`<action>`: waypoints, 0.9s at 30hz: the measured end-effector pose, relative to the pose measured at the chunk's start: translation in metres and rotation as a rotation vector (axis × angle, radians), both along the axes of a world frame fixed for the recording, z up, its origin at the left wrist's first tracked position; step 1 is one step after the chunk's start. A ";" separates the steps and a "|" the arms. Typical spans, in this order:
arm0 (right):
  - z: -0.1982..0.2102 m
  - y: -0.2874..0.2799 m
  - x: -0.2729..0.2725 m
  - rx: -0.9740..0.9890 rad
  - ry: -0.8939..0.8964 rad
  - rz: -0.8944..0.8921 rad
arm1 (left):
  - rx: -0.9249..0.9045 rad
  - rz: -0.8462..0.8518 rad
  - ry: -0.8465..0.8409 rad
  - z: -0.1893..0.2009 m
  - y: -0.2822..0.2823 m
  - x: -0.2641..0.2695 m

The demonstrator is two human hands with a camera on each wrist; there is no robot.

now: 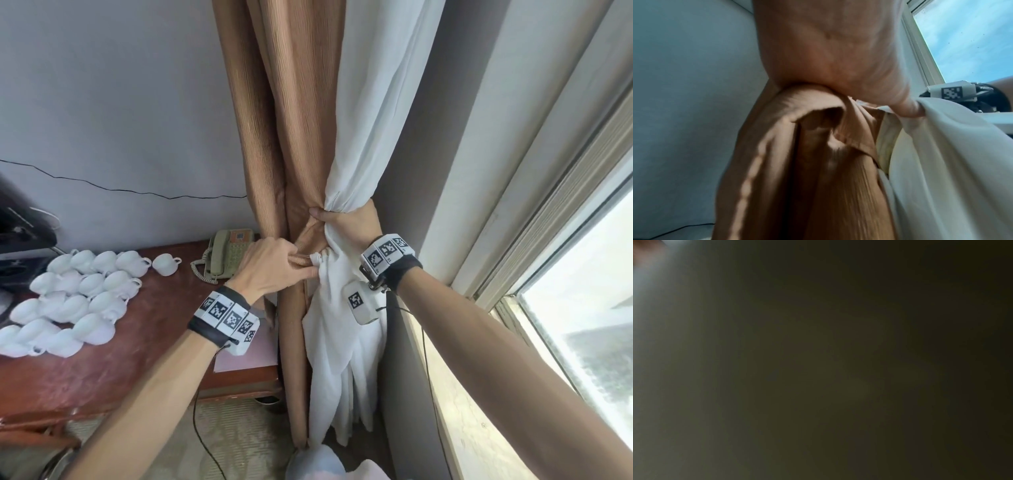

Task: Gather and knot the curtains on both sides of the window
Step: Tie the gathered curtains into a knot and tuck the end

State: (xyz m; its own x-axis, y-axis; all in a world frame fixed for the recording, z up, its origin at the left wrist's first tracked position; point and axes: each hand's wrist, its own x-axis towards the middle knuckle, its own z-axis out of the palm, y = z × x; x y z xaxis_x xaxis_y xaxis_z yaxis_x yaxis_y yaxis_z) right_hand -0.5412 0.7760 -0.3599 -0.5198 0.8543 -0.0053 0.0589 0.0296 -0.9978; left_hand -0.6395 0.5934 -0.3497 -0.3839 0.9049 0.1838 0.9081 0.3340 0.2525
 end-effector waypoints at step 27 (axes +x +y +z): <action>0.018 0.000 0.039 0.138 -0.043 0.309 | -0.014 0.159 -0.018 0.006 0.054 0.001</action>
State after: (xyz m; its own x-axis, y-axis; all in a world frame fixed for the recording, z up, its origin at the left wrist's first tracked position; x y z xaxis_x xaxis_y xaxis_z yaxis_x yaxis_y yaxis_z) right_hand -0.5020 0.7764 -0.3419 -0.7559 0.6508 0.0716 0.0680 0.1869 -0.9800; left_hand -0.6382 0.6476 -0.3441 -0.5253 0.8350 0.1637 0.8392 0.4764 0.2623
